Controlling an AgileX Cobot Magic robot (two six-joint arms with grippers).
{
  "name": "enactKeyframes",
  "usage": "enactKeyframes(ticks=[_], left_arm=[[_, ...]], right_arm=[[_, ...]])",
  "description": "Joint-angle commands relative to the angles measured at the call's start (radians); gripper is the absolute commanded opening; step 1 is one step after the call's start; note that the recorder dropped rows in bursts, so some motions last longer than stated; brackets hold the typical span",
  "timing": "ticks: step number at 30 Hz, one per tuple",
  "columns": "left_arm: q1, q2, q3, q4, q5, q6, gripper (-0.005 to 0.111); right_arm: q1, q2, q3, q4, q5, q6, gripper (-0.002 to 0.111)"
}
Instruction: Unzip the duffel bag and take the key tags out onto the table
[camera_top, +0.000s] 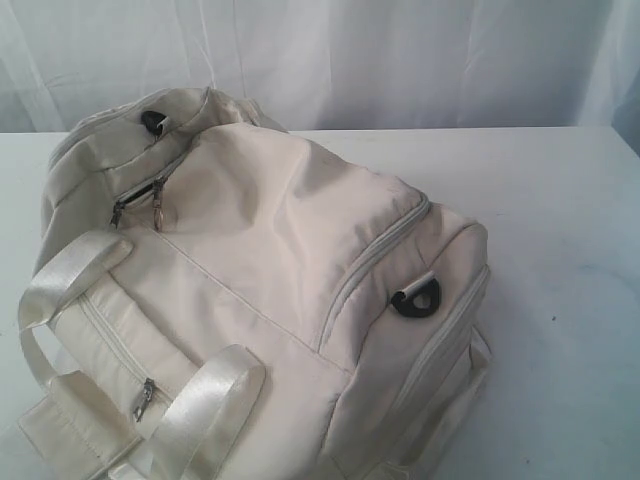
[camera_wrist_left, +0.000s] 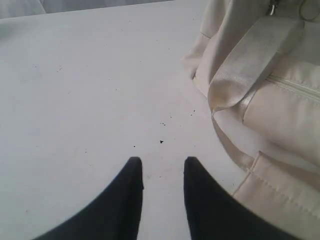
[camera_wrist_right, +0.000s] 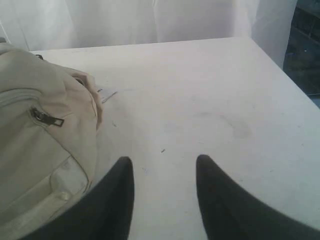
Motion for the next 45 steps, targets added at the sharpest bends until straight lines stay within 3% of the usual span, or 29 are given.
enactKeyframes(ticks=[1, 5, 8, 13, 17, 20, 24, 29, 36, 39, 45], left_arm=[[0.002, -0.005, 0.006, 0.009, -0.005, 0.0, 0.034], [0.002, -0.005, 0.006, 0.019, -0.068, 0.0, 0.034], [0.002, -0.005, 0.006, -0.186, -0.248, -0.22, 0.034], [0.002, -0.005, 0.006, -0.204, -0.557, -0.367, 0.034], [0.002, -0.005, 0.006, -0.184, -0.684, -0.379, 0.034], [0.002, -0.005, 0.006, -0.182, -0.663, -0.41, 0.034], [0.002, -0.005, -0.022, -0.186, -0.537, -0.428, 0.034], [0.002, 0.012, -0.133, -0.182, -0.391, -0.42, 0.034], [0.002, 0.245, -0.367, -0.174, -0.319, -0.415, 0.034], [0.002, 0.384, -0.485, -0.148, -0.311, -0.37, 0.034], [0.0, 0.669, -0.752, -0.043, -0.144, -0.353, 0.034]], right_arm=[[0.004, -0.005, 0.004, -0.007, -0.008, -0.001, 0.039], [0.004, -0.005, 0.004, -0.007, -0.008, -0.001, 0.039], [0.004, -0.005, 0.004, -0.007, -0.008, -0.001, 0.039], [0.004, -0.005, 0.004, -0.007, -0.008, -0.001, 0.039], [0.004, -0.005, 0.004, -0.007, -0.008, -0.001, 0.039], [0.004, -0.005, 0.004, -0.048, -0.026, -0.016, 0.039], [0.004, -0.005, 0.004, -0.051, -0.225, -0.014, 0.039], [0.004, -0.005, 0.004, -0.049, -0.529, 0.095, 0.039], [0.004, -0.005, 0.004, 0.001, -0.902, 0.318, 0.039], [0.004, -0.005, -0.013, 0.007, -0.822, 0.463, 0.039], [0.004, -0.005, -0.233, -0.082, -0.27, 0.456, 0.039]])
